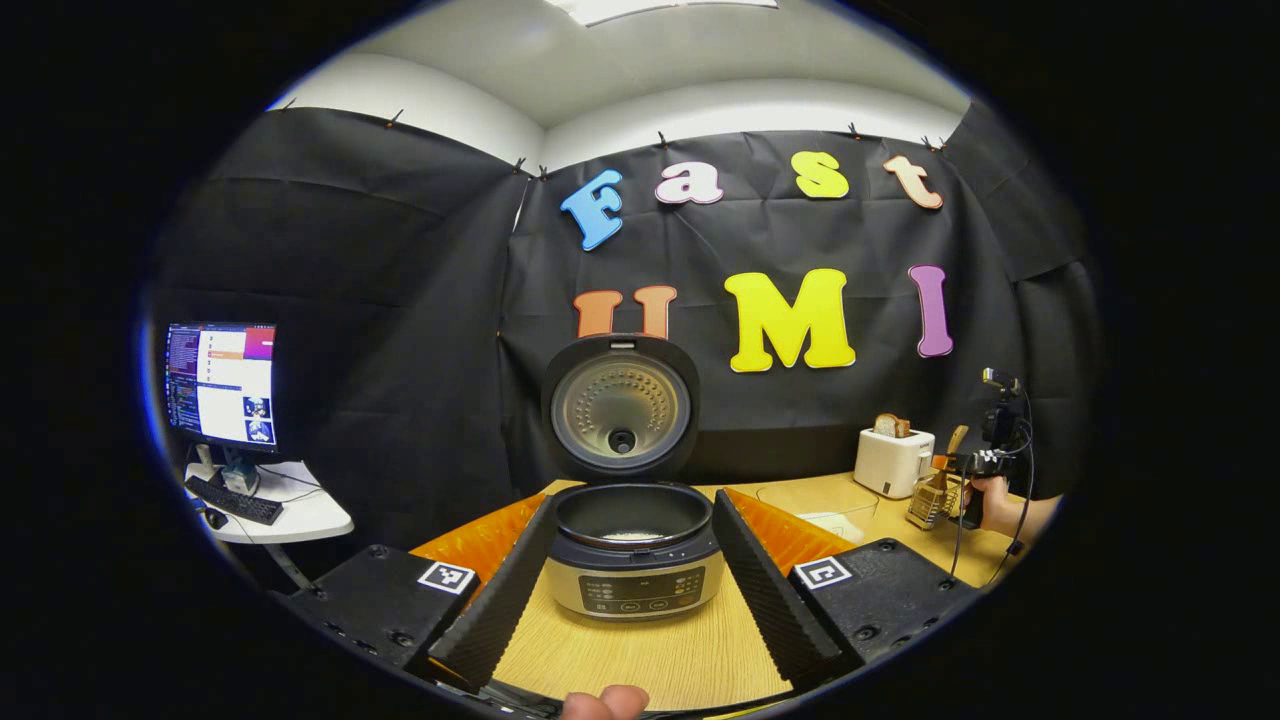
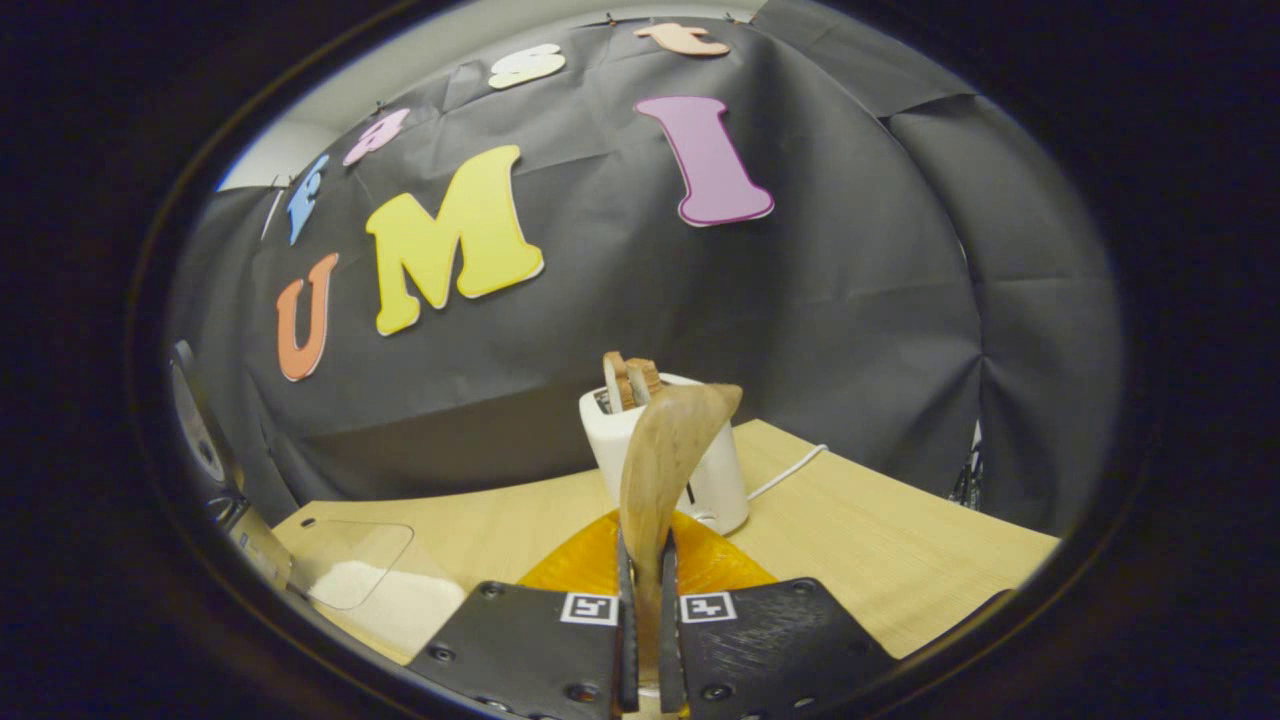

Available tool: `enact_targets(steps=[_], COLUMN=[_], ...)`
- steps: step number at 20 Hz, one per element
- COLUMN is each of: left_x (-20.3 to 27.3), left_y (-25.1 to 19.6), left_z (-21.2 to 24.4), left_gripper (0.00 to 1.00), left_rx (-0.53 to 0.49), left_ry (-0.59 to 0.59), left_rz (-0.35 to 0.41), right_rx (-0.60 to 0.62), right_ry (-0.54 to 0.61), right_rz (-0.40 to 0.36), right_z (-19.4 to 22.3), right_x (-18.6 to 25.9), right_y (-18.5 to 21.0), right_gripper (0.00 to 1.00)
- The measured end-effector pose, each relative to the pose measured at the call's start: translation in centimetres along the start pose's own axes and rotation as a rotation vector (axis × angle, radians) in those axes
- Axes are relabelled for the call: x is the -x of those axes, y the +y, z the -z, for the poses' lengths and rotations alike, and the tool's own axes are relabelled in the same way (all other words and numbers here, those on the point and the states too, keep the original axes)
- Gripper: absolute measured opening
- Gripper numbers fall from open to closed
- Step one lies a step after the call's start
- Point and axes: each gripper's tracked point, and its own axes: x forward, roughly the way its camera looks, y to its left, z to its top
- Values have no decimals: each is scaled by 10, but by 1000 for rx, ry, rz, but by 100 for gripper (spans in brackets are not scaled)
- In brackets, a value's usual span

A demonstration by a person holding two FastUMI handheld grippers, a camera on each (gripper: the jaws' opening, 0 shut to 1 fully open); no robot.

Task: Close the left gripper, press the button to open the rice cooker; take a wooden spoon from the chopstick holder with the right hand, scoop a spoonful of rice and pour it into the rice cooker, then put the wooden spoon back into the chopstick holder.

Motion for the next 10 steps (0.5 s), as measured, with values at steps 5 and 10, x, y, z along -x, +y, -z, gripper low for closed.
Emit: enact_targets(steps=[5, 10], left_x=[1, 4], left_y=[-2, -10], left_z=[-1, -8], left_gripper=[100, 100], left_rx=[8, 18], left_ry=[-1, -19], left_rz=[3, 10], right_rx=[-18, -48], right_ry=[-27, -40], right_rz=[-8, 7], right_z=[-14, -23], right_x=[12, 21], right_y=[-13, -32], right_gripper=[43, 84])
